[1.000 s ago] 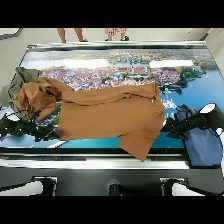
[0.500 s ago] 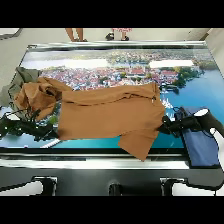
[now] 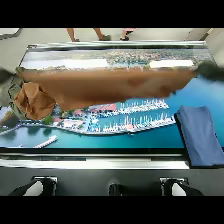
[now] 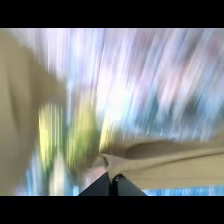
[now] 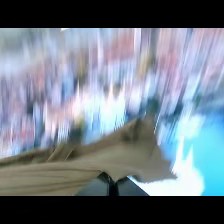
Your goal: Fold the shirts.
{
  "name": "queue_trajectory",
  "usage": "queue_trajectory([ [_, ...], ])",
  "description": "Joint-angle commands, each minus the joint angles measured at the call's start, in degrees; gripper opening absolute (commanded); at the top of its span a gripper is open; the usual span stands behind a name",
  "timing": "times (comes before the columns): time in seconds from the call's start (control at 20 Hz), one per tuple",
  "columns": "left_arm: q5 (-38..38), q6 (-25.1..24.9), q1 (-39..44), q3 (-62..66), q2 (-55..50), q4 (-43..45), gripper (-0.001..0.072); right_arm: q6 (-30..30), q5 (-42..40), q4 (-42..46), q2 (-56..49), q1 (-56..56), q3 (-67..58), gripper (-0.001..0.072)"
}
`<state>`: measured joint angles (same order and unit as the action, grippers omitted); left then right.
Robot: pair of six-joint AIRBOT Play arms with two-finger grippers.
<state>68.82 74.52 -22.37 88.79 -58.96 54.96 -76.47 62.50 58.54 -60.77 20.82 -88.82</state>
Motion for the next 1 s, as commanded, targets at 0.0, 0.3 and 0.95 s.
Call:
queue_trajectory([
  [0.0,-10.8,5.1,-0.1,17.8,10.8,0.3,0.0026,-1.0,-10.5,8.9,13.6,0.0,-14.1,0.0036],
  [0.3,-11.6,7.0,-0.1,19.8,20.2,4.0,0.0026,-5.1,-7.3,17.9,25.3,0.0,-14.8,0.0036],
  [0.95,12.9,2.7,3.3,4.0,-1.2,7.3,0.0025,-7.2,27.3,13.1,-1.3,-2.0,-6.7,0.0034],
])
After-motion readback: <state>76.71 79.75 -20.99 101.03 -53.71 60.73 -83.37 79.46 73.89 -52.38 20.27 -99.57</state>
